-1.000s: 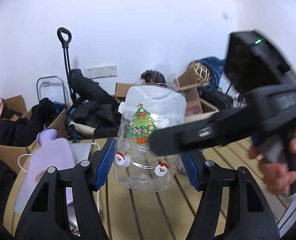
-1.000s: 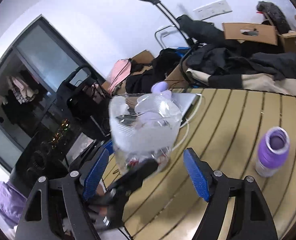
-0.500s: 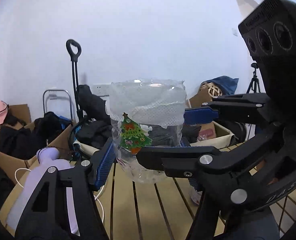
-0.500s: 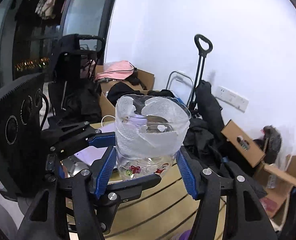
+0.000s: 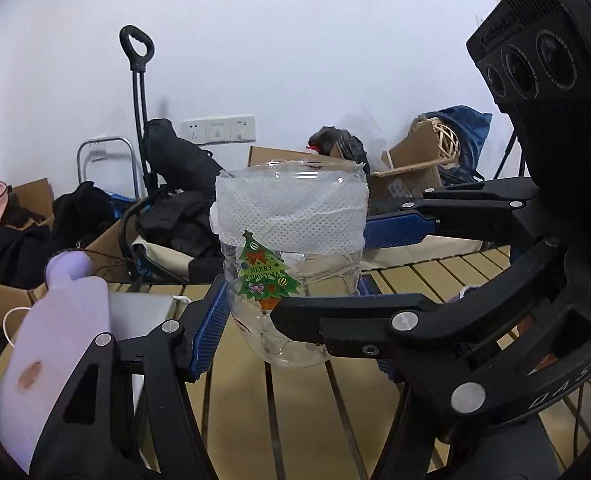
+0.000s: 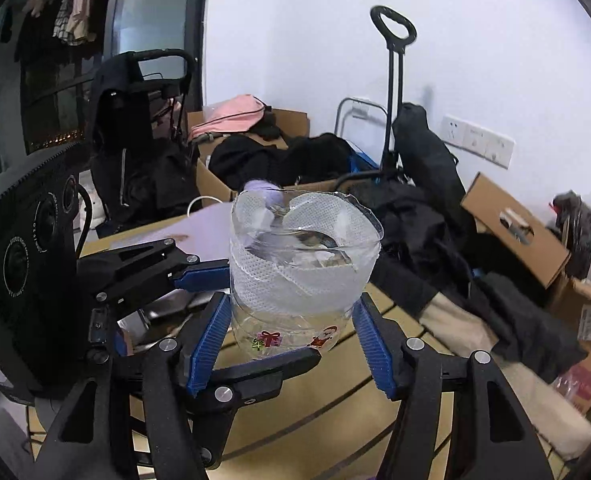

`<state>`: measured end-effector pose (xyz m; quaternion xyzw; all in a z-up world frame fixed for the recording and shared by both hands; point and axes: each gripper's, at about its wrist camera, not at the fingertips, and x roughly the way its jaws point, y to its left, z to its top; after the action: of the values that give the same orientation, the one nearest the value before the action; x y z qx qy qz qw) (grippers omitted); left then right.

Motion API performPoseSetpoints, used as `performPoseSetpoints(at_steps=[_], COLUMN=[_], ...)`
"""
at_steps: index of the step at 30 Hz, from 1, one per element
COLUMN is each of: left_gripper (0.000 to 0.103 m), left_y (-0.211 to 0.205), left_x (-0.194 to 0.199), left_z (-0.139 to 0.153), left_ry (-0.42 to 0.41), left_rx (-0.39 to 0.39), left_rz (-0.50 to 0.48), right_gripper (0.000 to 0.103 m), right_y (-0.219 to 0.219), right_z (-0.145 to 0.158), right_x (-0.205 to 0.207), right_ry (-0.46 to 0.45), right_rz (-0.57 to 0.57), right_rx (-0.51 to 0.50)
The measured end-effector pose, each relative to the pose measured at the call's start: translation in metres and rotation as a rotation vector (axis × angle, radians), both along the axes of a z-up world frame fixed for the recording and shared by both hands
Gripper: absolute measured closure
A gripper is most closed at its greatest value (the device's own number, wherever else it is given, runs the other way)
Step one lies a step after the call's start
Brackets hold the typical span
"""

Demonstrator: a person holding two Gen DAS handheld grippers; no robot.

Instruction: Organize rigid objects

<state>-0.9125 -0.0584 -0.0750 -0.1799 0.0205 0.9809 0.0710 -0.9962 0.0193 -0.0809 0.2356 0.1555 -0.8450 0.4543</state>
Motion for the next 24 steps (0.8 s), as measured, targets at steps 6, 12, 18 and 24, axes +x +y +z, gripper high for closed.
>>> performPoseSetpoints(at_steps=[6,12,18,24], left_gripper=[0.042,0.026,0.023,0.011], left_y=[0.003,0.000,-0.012,-0.011], left_x=[0.022,0.070,0.101,0.127], left_z=[-0.008,-0.039,-0.058,-0.057], left_ry=[-0.057,-0.244,-0.362,-0.354], left_rx=[0.068,0.063,0.051,-0.013], left_rz=[0.009,0.086,0.129,0.150], right_gripper=[0.036,0.036,0.035,0.032], right_y=[0.004,0.002,-0.007,-0.003], right_z=[-0.002,-0.032,-0.063,-0.069], right_x=[0.023,0.067,0.095,0.120], right_ry=[0.031,-0.015,-0.103,-0.116], right_rz=[-0.026,0.000,-0.005,-0.063], right_rx=[0.041,0.066,0.079,0.127])
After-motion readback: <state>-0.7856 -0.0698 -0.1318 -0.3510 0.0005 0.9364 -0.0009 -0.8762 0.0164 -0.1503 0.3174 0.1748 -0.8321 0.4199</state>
